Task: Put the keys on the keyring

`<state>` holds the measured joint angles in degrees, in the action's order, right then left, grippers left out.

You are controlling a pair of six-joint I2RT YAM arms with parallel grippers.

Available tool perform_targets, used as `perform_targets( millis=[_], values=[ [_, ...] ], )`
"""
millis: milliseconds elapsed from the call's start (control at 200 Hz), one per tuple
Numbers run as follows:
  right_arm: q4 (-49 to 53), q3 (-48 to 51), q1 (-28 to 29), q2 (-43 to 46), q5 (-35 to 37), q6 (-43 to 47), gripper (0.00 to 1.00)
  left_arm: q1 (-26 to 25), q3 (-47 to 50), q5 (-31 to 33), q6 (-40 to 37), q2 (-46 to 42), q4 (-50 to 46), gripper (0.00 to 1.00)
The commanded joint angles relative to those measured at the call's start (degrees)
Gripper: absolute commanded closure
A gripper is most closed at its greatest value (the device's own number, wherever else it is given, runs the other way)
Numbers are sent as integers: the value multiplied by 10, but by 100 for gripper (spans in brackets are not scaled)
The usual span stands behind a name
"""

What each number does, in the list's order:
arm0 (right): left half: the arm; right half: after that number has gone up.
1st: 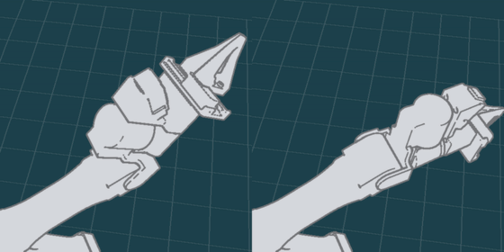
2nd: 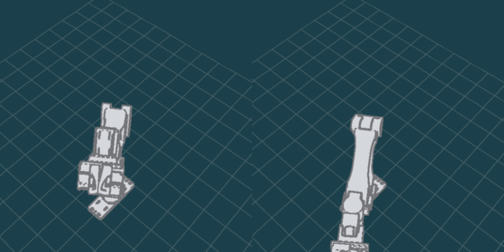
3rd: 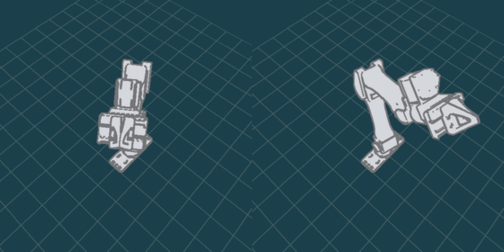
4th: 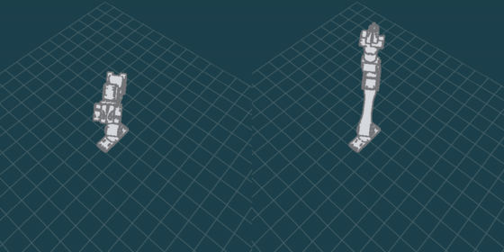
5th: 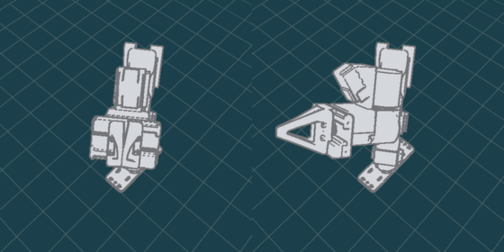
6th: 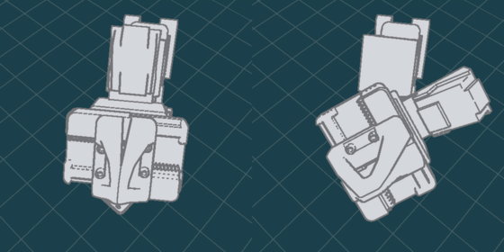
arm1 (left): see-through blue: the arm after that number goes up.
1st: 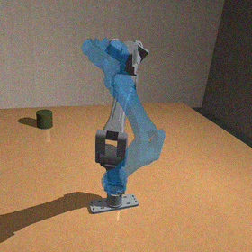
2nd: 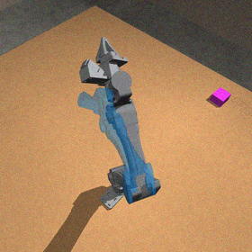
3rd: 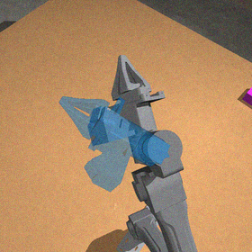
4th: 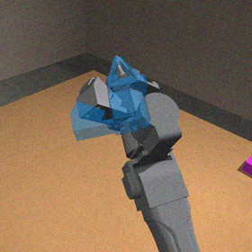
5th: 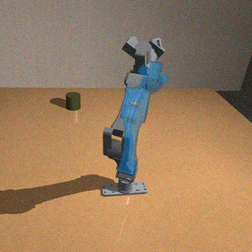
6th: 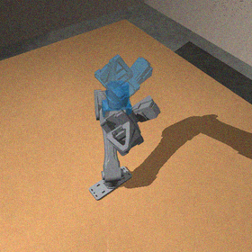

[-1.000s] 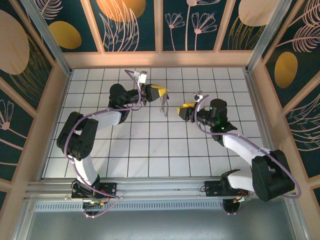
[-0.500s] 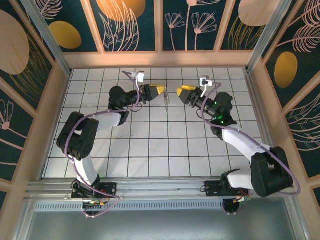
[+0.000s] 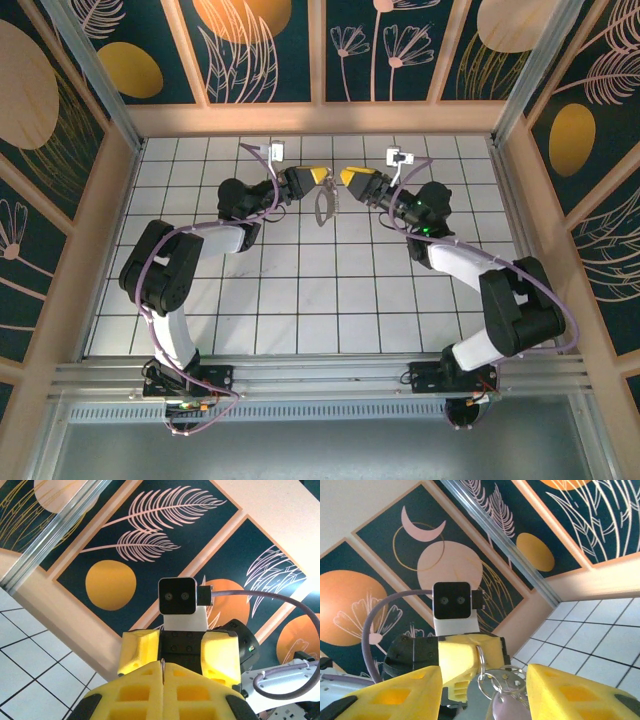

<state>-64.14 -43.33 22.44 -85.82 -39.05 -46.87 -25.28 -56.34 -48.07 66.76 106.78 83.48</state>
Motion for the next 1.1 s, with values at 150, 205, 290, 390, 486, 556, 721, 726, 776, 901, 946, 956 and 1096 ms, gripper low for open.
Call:
perform_targets(
  millis=[150,205,290,390,486,556,721,726,776,901,946,956,1096],
  values=[
    [-61,-38,17,-32,-13,-20,55,-7,3,12,13,10,46,100],
    [-64,-40,19,-37,-14,-22,55,-7,2,12,12,11,46,100],
    [-66,-44,22,-43,-16,-24,56,-7,1,12,13,12,46,100],
    [-67,-47,25,-47,-18,-24,60,-8,-1,12,12,12,46,100],
    [-65,-52,28,-53,-22,-25,62,-8,-3,12,12,15,46,100],
    [-63,-54,30,-56,-24,-25,65,-8,-5,12,13,15,45,100],
    [-61,-55,32,-58,-28,-21,79,-8,-8,13,13,16,44,100],
    [-60,-55,32,-58,-28,-21,80,-8,-8,13,13,16,44,100],
    [-58,-55,31,-59,-29,-20,83,-8,-8,13,12,17,43,100],
    [-56,-54,32,-60,-32,-18,87,-8,-11,13,12,19,42,100],
    [-54,-53,31,-59,-34,-17,90,-8,-12,13,11,19,40,100],
    [-54,-53,31,-60,-34,-16,91,-8,-13,13,10,19,39,100],
    [-44,-53,32,-57,-36,-7,100,-8,-15,13,5,19,32,100]
  ],
)
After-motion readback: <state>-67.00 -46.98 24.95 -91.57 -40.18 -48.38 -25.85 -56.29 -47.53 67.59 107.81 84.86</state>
